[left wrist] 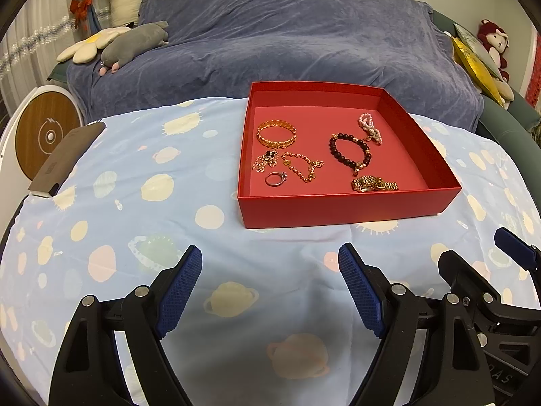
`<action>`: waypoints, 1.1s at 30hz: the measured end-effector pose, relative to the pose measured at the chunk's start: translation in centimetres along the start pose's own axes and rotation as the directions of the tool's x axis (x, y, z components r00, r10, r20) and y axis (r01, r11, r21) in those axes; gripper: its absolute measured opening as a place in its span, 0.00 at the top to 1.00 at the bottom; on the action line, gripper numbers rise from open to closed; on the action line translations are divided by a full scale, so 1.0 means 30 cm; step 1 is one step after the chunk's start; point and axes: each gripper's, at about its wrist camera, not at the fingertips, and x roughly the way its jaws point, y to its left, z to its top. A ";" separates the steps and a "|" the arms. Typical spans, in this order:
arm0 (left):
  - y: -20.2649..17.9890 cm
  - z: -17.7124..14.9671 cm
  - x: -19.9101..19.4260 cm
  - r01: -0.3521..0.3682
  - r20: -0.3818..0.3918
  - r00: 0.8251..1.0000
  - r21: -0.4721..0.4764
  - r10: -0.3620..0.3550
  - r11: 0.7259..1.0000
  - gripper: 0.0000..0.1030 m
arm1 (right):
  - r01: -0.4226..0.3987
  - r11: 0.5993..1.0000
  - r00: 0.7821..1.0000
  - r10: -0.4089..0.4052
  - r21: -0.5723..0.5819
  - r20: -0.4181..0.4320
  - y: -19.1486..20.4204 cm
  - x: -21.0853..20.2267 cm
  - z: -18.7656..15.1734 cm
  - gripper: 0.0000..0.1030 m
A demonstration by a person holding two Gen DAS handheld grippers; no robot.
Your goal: Organize jewelry
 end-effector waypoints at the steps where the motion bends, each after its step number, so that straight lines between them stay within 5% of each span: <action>1: 0.000 0.000 0.000 0.000 0.000 1.000 0.000 0.000 1.000 0.23 | 0.001 1.000 1.000 -0.001 0.001 0.000 0.000 0.000 0.000 0.12; 33: -0.014 -0.006 0.000 -0.011 0.009 1.000 0.015 0.011 1.000 0.28 | 0.015 1.000 1.000 -0.015 0.011 0.001 0.002 -0.009 -0.015 0.12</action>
